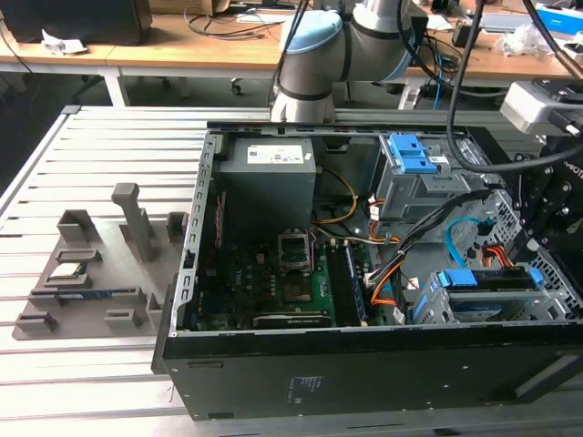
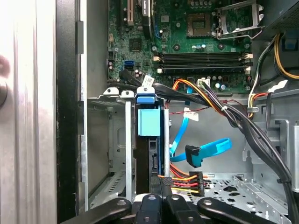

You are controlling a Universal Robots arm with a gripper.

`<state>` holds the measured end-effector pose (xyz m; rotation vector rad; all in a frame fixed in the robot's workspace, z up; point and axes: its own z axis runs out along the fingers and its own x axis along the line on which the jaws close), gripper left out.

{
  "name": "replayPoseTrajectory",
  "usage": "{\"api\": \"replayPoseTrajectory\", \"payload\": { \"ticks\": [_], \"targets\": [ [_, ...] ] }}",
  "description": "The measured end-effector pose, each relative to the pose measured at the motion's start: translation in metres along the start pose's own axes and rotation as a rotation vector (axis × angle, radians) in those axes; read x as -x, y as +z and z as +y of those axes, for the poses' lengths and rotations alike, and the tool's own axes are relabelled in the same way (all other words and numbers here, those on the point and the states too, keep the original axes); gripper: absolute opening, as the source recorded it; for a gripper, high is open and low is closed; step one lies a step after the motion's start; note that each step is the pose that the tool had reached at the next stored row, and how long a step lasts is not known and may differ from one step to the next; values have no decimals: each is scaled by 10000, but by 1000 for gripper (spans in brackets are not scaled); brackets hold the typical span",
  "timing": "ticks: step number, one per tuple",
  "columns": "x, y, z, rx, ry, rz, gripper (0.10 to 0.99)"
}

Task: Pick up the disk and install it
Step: 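Insert the first disk wire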

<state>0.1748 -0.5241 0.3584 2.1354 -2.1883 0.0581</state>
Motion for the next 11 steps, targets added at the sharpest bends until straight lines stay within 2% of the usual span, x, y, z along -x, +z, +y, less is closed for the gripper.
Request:
{"api": "replayPoseTrajectory", "payload": {
  "ticks": [2, 6, 8, 11],
  "targets": [
    [-7, -78, 3, 0, 1, -3, 106],
    [-27, -305, 10, 0, 1, 0, 106],
    [-30, -343, 11, 0, 1, -2, 106],
    [-31, -351, 11, 0, 1, -5, 106]
  ]
}}
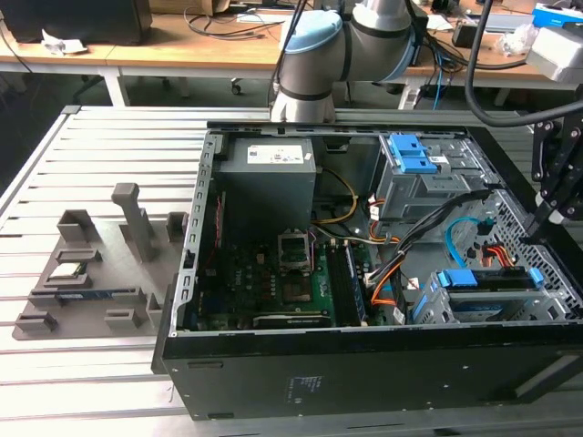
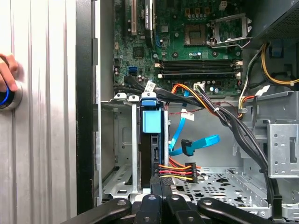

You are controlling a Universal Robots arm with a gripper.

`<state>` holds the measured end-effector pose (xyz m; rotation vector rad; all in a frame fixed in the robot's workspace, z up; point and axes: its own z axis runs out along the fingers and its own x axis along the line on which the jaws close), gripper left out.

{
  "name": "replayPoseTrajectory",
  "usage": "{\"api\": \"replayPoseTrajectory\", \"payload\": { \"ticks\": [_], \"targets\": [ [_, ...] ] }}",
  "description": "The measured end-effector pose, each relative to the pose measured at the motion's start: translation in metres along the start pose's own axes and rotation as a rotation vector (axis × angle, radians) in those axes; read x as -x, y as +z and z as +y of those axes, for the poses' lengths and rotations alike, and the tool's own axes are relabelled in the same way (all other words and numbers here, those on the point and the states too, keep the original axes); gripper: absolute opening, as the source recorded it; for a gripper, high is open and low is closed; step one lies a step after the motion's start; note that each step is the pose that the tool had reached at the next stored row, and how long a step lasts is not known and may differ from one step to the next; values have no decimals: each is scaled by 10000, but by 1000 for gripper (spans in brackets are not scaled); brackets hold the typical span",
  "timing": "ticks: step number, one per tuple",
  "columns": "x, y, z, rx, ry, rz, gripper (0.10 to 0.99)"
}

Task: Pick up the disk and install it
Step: 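Insert the first disk wire, then insert the second disk wire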

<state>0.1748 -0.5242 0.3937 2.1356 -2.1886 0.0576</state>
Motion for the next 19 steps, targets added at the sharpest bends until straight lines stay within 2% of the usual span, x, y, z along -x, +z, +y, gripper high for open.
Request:
{"api": "replayPoseTrajectory", "payload": {
  "ticks": [10, 11, 12, 14, 15, 16, 17, 19],
  "targets": [
    [0, -4, 0, 0, 0, 3, 114],
    [0, -4, 0, 0, 0, 3, 173],
    [0, -4, 0, 0, 0, 3, 173],
    [0, -5, 0, 0, 0, 3, 294],
    [0, -5, 0, 0, 0, 3, 294],
    [0, -5, 0, 0, 0, 2, 361],
    [12, -9, 2, -1, -2, 7, 361],
    [91, -13, 9, -1, -4, 7, 361]
  ]
}}
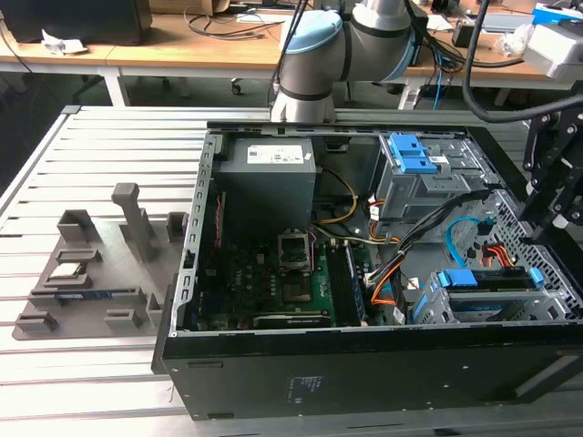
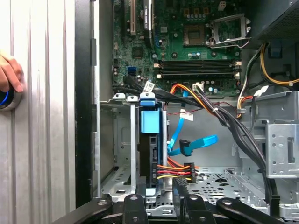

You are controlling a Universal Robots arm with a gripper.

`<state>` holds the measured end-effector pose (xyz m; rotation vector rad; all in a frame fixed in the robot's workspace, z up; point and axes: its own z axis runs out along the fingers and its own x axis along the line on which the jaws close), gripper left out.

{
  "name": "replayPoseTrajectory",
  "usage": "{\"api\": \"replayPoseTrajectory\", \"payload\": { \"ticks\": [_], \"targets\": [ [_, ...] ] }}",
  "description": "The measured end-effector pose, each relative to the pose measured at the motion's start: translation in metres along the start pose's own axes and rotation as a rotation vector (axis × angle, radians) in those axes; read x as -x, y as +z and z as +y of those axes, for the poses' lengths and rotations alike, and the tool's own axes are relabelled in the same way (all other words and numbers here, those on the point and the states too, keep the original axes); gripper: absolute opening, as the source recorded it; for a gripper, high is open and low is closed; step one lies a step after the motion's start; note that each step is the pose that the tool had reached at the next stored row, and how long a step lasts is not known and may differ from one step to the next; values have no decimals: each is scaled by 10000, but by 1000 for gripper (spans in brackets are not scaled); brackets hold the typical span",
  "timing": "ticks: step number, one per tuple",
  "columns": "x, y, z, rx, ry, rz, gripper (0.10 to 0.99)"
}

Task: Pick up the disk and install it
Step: 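Insert the second disk wire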

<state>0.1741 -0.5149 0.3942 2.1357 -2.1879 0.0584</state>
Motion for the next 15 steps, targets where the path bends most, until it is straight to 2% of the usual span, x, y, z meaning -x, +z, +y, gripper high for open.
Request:
{"api": "replayPoseTrajectory", "payload": {
  "ticks": [3, 5, 8, 12, 15],
  "targets": [
    [113, -7, 32, 0, -10, 2, 361],
    [153, -5, 77, -2, -21, 6, 361],
    [171, 14, 163, -3, -34, 19, 361],
    [172, 61, 238, -5, -49, 28, 361],
    [173, 130, 332, -9, -96, 52, 361]
  ]
}}
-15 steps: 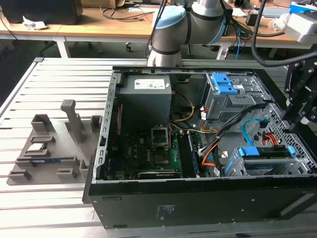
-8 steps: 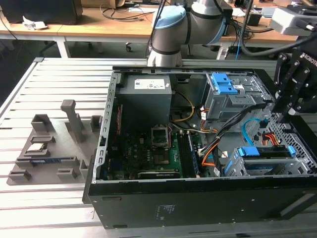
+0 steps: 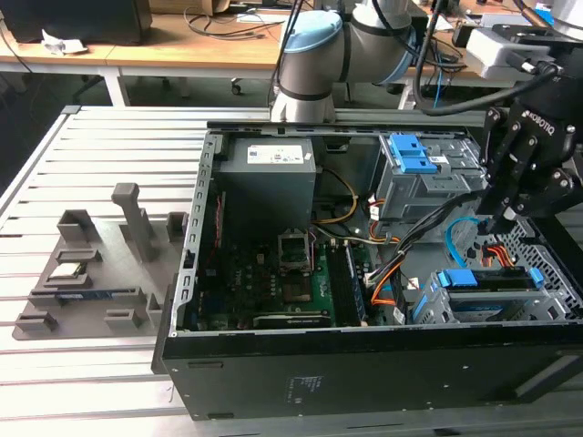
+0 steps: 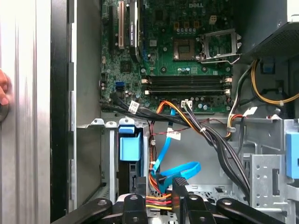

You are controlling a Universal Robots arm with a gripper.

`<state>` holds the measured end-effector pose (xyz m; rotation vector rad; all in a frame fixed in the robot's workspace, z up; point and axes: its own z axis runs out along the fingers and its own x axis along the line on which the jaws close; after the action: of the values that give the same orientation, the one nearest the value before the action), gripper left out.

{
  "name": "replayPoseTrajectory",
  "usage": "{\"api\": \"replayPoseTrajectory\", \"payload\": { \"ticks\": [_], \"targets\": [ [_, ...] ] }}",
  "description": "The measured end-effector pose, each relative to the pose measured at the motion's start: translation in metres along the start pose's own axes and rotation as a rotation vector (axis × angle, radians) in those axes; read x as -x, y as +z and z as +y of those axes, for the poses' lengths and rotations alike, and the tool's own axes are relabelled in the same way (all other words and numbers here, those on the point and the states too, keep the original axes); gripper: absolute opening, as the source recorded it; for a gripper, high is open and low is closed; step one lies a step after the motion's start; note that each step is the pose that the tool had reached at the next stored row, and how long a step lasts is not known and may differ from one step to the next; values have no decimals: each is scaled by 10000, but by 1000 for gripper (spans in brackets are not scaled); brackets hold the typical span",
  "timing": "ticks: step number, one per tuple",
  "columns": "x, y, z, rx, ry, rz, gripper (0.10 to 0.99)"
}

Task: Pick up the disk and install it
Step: 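Insert the second disk wire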

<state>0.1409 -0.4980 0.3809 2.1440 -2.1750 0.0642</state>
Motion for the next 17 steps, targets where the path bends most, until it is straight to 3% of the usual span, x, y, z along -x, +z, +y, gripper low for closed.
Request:
{"api": "replayPoseTrajectory", "payload": {
  "ticks": [4, 9, 11, 12, 15, 17],
  "targets": [
    [2, 75, 31, -9, -88, 37, 361],
    [0, 82, 32, -10, -100, 56, 361],
    [0, 82, 32, -10, -100, 62, 282],
    [0, 82, 32, -10, -100, 64, 161],
    [-2, 82, 32, -10, -100, 70, 161],
    [-38, 86, 32, -11, -98, 135, 161]
  ]
}}
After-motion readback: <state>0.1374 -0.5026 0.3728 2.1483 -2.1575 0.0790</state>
